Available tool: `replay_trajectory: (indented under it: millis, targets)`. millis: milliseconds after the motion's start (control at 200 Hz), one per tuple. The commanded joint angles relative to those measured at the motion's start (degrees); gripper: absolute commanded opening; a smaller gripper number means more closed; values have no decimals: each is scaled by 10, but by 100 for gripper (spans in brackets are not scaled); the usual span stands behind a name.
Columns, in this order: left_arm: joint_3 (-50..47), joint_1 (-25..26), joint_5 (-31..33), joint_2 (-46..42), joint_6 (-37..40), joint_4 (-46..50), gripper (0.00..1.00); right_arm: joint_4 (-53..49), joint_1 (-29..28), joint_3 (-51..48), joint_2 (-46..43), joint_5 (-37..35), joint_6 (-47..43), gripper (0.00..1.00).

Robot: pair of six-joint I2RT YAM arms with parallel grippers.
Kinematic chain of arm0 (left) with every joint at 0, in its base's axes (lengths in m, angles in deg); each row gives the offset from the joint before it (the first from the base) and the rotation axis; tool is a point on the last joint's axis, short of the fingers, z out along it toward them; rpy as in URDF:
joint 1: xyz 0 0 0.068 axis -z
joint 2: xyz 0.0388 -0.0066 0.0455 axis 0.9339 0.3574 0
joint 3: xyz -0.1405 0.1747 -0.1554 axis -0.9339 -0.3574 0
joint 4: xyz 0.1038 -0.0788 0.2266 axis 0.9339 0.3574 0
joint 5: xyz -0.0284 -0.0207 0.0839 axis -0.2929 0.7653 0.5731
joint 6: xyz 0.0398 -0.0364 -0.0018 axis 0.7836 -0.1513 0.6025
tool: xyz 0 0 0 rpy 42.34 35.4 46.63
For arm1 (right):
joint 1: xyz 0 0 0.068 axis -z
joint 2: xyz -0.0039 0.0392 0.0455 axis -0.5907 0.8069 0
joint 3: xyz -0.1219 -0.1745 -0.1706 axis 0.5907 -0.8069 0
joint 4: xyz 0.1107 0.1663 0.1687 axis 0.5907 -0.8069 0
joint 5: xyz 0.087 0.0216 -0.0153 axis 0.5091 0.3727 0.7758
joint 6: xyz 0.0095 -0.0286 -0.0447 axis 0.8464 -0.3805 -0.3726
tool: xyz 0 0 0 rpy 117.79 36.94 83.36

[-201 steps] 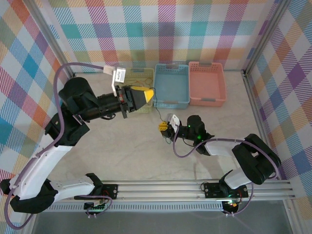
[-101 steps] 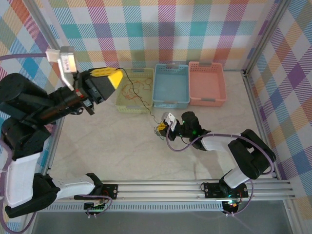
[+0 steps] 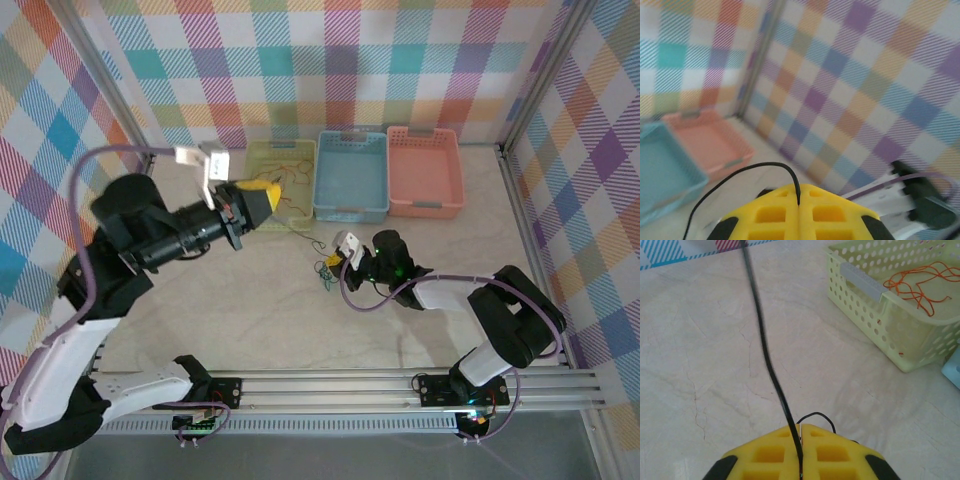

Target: Untangle the cables

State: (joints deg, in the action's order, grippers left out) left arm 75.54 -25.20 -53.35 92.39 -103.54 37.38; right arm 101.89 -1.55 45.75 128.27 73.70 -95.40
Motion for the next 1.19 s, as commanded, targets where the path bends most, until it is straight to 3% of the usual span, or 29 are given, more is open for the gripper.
replay_trajectory:
  millis: [0,225,445,545,615,750,835,975,1035,1135,1190]
  targets:
    - [-112,5,106,-82,0,-9,0,39,5,-12,-22,-7,-7,5]
    - [-324,5,224,-221,-41,18,0,74,5,-32,-37,-10,-7,0]
    - [-440,3,265,-249,-66,43,65,110,6,-50,-49,-19,6,0]
    - [-455,2,246,-231,-64,32,80,121,7,-54,-50,-2,9,0]
    - [-450,1,218,-209,-56,25,83,127,7,-55,-53,10,14,0]
    - [-438,2,87,-134,-18,-32,84,139,7,-59,-55,30,11,0]
    - [-413,2,48,-70,9,-62,84,139,7,-60,-57,41,4,0]
    - [-334,2,43,47,79,-59,87,142,7,-65,-63,53,-3,0]
    - [-295,2,40,96,148,-40,90,143,7,-65,-63,60,-4,0]
    - [-246,0,84,153,220,-12,91,148,7,-68,-63,67,-6,0]
    - [-236,-6,60,171,244,-12,92,147,8,-68,-64,67,-7,0]
